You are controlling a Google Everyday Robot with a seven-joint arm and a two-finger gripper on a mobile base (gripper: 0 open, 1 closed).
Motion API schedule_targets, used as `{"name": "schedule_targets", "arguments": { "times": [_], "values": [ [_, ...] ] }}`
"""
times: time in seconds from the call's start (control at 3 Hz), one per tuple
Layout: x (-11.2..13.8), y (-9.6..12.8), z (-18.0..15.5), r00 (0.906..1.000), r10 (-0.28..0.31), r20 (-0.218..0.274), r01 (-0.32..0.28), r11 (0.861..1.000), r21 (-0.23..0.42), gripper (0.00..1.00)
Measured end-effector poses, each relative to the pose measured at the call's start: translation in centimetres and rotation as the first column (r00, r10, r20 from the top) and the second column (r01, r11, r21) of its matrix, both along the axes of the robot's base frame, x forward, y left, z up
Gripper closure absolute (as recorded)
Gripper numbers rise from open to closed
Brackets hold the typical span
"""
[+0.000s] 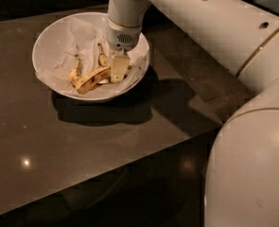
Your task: Pick banana from white bowl
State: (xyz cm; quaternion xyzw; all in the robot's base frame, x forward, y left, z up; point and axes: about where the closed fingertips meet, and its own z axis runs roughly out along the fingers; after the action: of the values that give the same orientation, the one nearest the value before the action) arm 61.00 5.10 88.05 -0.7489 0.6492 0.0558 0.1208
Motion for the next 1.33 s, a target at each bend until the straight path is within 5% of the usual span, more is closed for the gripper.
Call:
{"name": "schedule_targets", "arguments": {
  "times": [0.67,1.33],
  "values": [
    [-0.2,-0.4,-0.3,1.0,-0.01,-0.001,0.01,1.0,-0.008,0.99],
    [-0.8,-0.5,1.8,0.9993,0.006,0.038,-0.007,1.0,0.022,1.0]
  ]
}}
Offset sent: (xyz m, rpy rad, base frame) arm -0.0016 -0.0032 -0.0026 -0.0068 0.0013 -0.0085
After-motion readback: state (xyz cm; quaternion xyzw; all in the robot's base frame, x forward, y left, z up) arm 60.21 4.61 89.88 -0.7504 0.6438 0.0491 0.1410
